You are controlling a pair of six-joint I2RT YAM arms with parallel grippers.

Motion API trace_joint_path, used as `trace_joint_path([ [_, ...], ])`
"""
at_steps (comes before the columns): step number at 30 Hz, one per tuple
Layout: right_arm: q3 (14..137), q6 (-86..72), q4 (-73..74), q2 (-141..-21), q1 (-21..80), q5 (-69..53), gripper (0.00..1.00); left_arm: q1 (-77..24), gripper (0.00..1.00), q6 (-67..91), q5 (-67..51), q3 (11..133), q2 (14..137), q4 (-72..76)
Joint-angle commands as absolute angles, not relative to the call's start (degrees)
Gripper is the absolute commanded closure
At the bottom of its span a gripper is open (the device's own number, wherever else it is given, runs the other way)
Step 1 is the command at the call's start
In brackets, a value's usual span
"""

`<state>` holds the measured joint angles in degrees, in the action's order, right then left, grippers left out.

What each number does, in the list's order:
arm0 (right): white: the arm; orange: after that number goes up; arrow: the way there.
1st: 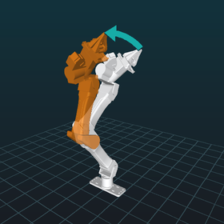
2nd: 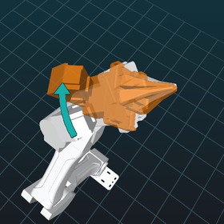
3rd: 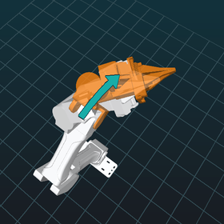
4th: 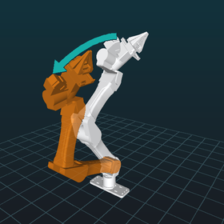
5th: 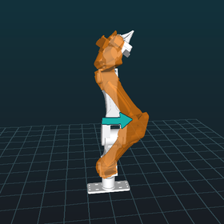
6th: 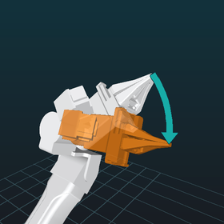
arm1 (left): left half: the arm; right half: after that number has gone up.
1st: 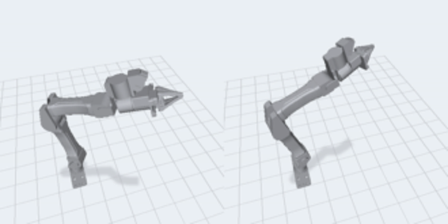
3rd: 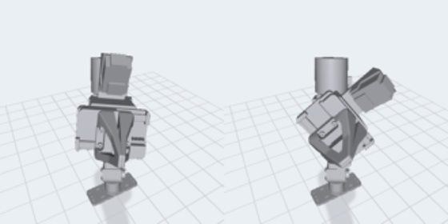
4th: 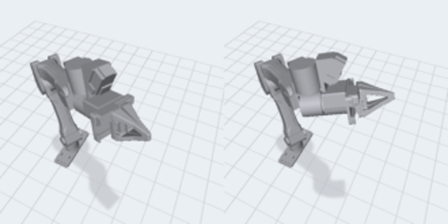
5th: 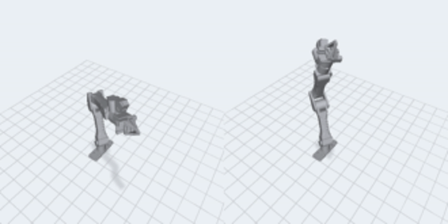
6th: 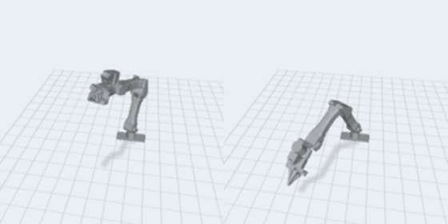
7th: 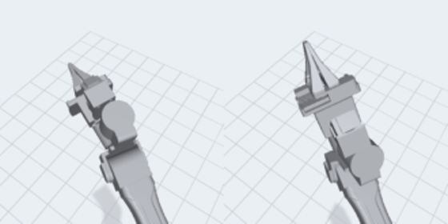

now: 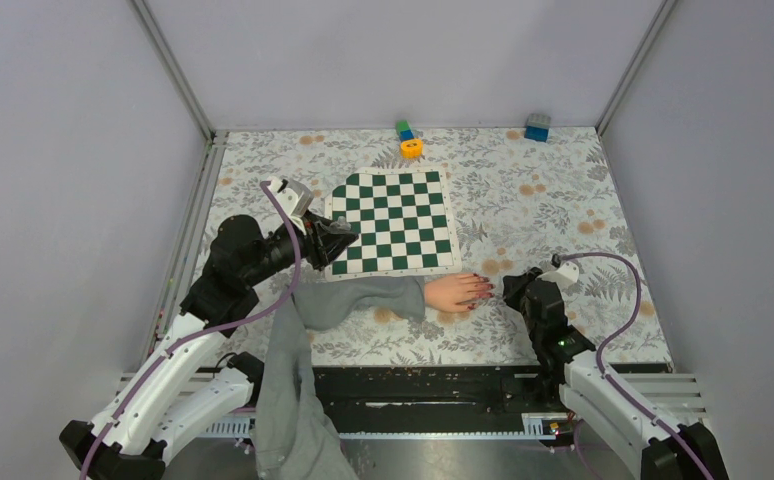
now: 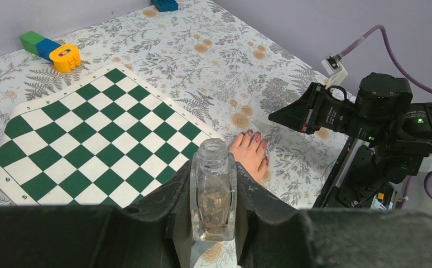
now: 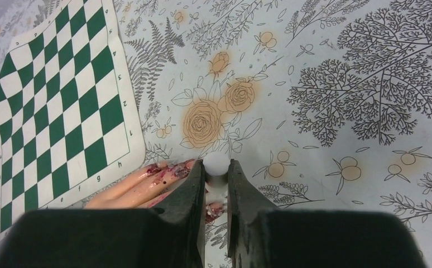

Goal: Paint the nails
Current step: Paint the nail polish on the nail.

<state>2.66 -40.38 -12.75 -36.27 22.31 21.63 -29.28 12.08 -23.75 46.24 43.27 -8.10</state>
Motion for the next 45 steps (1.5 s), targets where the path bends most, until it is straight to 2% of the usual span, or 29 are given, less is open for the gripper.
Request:
trace_joint_path([
  [1,3.4,-39.8,-14.8,-36.1,21.9,21.0,1.0,-29.1,1.0,12.4,-23.6,47.9,42.8,-6.0],
  [45,3.9,-41.3,-13.1,-37.6,22.0,21.7,1.0,-29.1,1.0,12.4,-23.7,47.8,42.9,-5.9],
])
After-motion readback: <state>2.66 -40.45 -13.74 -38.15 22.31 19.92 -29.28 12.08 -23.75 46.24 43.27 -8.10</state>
